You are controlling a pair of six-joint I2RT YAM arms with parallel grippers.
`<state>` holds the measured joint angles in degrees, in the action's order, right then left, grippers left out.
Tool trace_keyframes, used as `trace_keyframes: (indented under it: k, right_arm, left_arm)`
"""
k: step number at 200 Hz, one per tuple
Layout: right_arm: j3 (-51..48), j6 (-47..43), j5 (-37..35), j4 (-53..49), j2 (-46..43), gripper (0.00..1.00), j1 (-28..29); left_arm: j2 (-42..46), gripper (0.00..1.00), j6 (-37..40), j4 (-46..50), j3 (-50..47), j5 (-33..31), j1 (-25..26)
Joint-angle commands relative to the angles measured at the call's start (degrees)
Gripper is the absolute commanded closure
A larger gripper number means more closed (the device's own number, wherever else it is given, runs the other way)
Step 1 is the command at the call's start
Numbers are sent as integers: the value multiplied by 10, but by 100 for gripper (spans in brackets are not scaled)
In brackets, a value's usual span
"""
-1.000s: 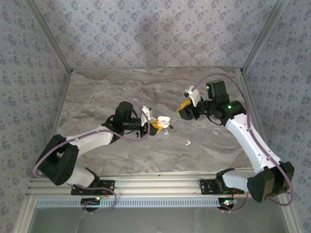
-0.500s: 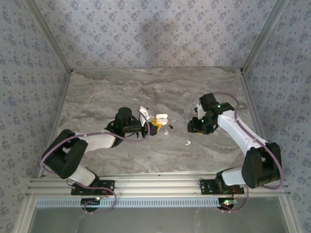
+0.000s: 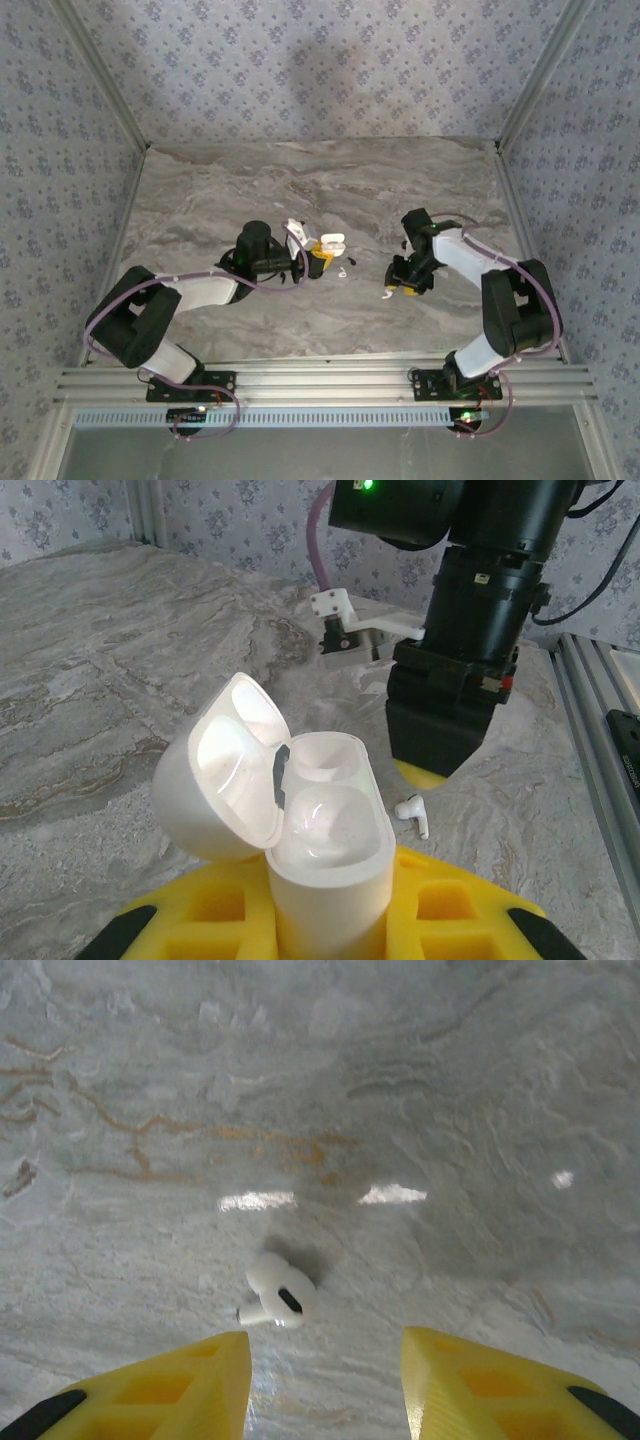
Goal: Insert wireless bluetooth earbuds into charging case
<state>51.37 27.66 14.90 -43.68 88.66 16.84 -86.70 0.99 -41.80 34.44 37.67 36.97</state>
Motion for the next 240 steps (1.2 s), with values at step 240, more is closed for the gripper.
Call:
trace_keyframes:
  k: [240]
  right_arm:
    - [85, 47, -54, -81, -9, 58, 57]
  left_arm:
    - [36, 83, 29, 39, 0, -18, -10]
